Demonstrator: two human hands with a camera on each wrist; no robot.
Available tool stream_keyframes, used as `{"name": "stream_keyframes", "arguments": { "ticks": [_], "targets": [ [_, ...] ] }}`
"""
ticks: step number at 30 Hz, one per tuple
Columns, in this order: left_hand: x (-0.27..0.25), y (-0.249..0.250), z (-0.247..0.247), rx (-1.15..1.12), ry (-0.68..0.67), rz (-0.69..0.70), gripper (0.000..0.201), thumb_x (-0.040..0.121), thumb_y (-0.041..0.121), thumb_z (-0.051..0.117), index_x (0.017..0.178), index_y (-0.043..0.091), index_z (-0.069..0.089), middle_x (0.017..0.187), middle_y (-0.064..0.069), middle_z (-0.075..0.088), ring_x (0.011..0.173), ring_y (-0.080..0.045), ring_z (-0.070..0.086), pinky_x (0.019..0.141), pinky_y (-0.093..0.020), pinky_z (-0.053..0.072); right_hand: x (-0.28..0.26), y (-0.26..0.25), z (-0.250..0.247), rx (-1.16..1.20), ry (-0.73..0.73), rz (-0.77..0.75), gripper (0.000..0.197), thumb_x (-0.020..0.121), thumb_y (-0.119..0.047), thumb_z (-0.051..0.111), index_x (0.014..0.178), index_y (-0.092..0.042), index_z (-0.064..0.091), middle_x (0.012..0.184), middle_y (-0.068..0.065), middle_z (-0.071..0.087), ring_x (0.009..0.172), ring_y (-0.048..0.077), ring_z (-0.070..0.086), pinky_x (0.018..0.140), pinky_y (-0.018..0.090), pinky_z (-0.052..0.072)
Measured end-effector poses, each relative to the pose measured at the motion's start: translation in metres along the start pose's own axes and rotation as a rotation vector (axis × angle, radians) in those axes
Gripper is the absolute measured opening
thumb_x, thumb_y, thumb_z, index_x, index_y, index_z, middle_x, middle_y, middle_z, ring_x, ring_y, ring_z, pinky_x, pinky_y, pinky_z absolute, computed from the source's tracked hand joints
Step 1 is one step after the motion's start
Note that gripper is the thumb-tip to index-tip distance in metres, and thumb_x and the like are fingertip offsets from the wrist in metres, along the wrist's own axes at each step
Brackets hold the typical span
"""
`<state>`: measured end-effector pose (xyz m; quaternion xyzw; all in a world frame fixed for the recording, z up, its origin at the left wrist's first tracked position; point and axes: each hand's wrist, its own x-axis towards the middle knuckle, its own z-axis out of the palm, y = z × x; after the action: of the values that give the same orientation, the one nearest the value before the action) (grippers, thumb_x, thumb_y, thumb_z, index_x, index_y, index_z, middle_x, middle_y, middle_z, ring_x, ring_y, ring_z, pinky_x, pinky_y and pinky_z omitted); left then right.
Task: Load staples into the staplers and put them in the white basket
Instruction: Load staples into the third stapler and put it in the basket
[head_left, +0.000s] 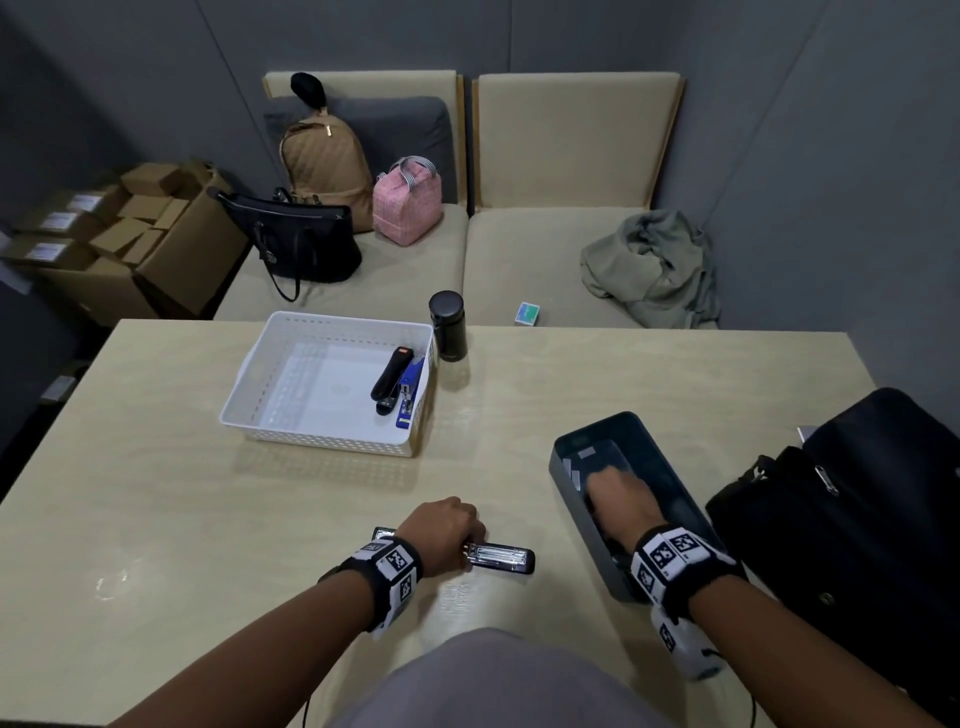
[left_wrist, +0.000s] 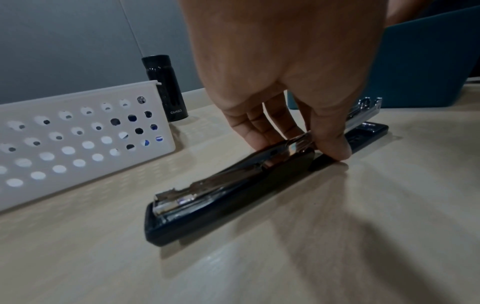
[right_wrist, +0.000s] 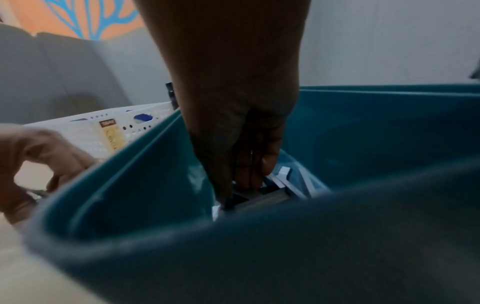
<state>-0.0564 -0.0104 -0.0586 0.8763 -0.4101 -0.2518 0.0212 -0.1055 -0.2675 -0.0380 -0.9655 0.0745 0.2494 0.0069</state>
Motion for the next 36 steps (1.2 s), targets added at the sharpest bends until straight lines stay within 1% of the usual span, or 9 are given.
{"name": "stream_keyframes", "arguments": {
  "ticks": [4,12,18,21,24,26,30,33,36],
  "targets": [
    [0.001,-0.001,0.002,-0.009,0.009,-0.013,0.026,0.076,0.026,0.069,0.102,0.026,0.070,0.103,-0.001,0.065,0.103,-0.025,0.057,0.069,-0.033,0.044,0.003,-0.008,0.008,-0.097,0.019,-0.005,0.024,0.089,0.005,0.047,0.097,-0.006,0.067,0.102,0.011,0.070,0.093,0.028,0.068,0.074,0.034,0.053],
    [0.000,-0.002,0.004,-0.050,0.030,-0.024,0.027,0.076,0.024,0.071,0.104,0.027,0.071,0.105,-0.001,0.066,0.103,-0.023,0.056,0.074,-0.035,0.048,0.000,0.010,0.005,0.141,-0.054,0.026,0.015,0.087,-0.016,0.053,0.097,-0.010,0.062,0.106,0.012,0.065,0.096,0.031,0.064,0.075,0.035,0.050],
    [-0.001,-0.001,0.004,-0.051,0.032,-0.031,0.029,0.076,0.024,0.072,0.104,0.027,0.071,0.104,-0.001,0.066,0.103,-0.024,0.057,0.074,-0.036,0.048,0.012,0.023,-0.002,0.545,-0.104,0.071,0.020,0.078,-0.017,0.057,0.059,-0.013,0.050,0.064,0.005,0.053,0.065,0.021,0.056,0.059,0.026,0.044],
    [-0.002,-0.001,0.005,-0.041,0.034,-0.034,0.029,0.076,0.024,0.071,0.104,0.027,0.071,0.106,-0.001,0.065,0.104,-0.024,0.056,0.074,-0.035,0.047,0.015,0.027,-0.007,1.063,-0.132,0.156,0.012,0.086,-0.009,0.063,0.074,-0.008,0.061,0.074,0.009,0.065,0.070,0.018,0.062,0.060,0.023,0.049],
    [-0.001,-0.001,0.005,-0.035,0.034,-0.032,0.027,0.076,0.023,0.070,0.103,0.027,0.070,0.106,-0.001,0.065,0.105,-0.024,0.055,0.073,-0.034,0.044,0.012,0.031,-0.009,1.523,-0.178,0.199,0.008,0.093,-0.005,0.058,0.086,-0.003,0.061,0.074,0.012,0.058,0.067,0.020,0.058,0.062,0.026,0.049],
    [-0.001,-0.001,0.005,-0.036,0.034,-0.033,0.027,0.076,0.023,0.071,0.102,0.027,0.070,0.105,-0.001,0.065,0.104,-0.024,0.056,0.072,-0.034,0.044,0.012,0.034,-0.009,1.600,-0.167,0.216,0.008,0.095,-0.006,0.056,0.098,-0.002,0.061,0.074,0.011,0.062,0.068,0.018,0.059,0.065,0.026,0.050],
    [0.000,-0.001,0.006,-0.039,0.035,-0.038,0.026,0.076,0.024,0.072,0.102,0.027,0.071,0.104,-0.001,0.066,0.103,-0.024,0.056,0.072,-0.035,0.045,0.014,0.036,-0.005,1.674,-0.162,0.192,0.025,0.094,-0.007,0.057,0.118,0.000,0.059,0.105,0.020,0.067,0.085,0.024,0.064,0.066,0.026,0.054],
    [0.000,-0.001,0.006,-0.057,0.035,-0.045,0.026,0.075,0.024,0.072,0.101,0.027,0.071,0.103,0.000,0.066,0.102,-0.023,0.056,0.073,-0.035,0.046,0.009,0.032,-0.013,1.709,-0.092,0.109,0.027,0.092,-0.007,0.059,0.117,0.004,0.061,0.092,0.016,0.070,0.083,0.025,0.065,0.070,0.028,0.053],
    [0.000,-0.003,0.007,-0.067,0.041,-0.047,0.027,0.075,0.026,0.072,0.101,0.028,0.071,0.102,0.001,0.066,0.102,-0.023,0.057,0.072,-0.035,0.047,0.003,0.017,-0.037,1.540,0.098,-0.018,0.025,0.089,-0.010,0.067,0.111,0.001,0.066,0.082,0.009,0.072,0.076,0.021,0.065,0.068,0.025,0.052]
  ]
}}
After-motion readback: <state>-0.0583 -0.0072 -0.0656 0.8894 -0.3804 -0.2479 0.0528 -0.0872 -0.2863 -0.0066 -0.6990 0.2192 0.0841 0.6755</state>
